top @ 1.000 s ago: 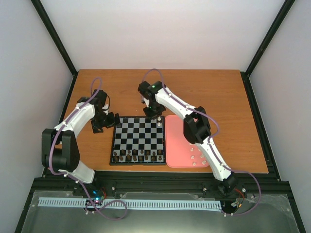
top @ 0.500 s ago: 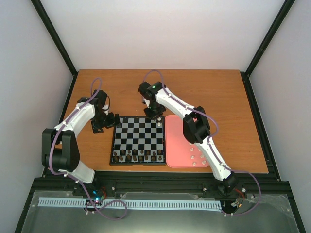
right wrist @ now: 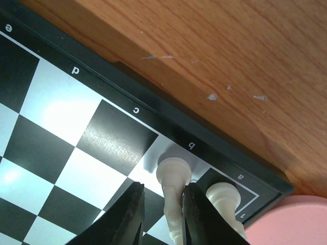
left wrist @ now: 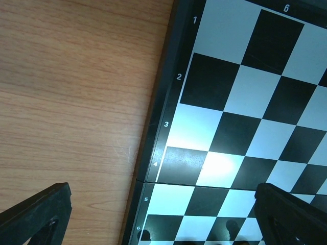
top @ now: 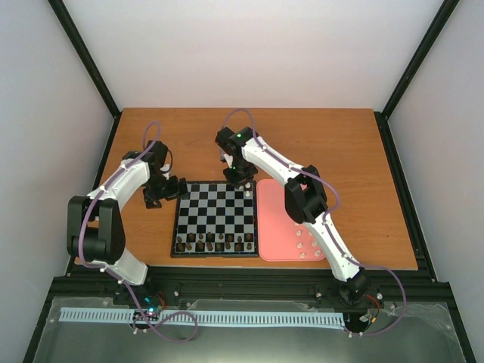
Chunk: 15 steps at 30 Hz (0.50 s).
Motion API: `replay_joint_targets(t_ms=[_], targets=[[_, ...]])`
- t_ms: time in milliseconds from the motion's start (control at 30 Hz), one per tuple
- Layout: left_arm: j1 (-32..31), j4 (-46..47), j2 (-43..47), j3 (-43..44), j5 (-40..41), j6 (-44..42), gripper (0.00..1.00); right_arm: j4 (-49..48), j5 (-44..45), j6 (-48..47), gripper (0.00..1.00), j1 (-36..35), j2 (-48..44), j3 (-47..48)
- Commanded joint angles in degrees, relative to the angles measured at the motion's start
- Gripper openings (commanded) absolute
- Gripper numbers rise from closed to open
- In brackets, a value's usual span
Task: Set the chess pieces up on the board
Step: Place the chess piece on the chessboard.
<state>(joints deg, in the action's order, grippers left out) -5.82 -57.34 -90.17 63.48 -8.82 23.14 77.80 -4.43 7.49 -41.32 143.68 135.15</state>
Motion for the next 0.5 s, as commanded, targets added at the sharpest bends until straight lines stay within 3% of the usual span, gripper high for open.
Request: replay_joint_targets(t_ms=[0,333,467], targets=[[0.32,0.87,-0.83,1.47,-0.60,-0.54,1.00,-0.29,-0.47,-0.62,0.24,0.35,-1.16,0.31],[0.36,0.75,-1.64,2.42,-0.59,-0.63,1.00,-1.59,-0.14,-0.63,0.30,1.23,-4.30,2.58],[0.34,0.80,-1.90,2.59,-0.86,-0.53,1.00,-4.11,2.42,-0.52,0.43,1.87,-7.97,1.63]])
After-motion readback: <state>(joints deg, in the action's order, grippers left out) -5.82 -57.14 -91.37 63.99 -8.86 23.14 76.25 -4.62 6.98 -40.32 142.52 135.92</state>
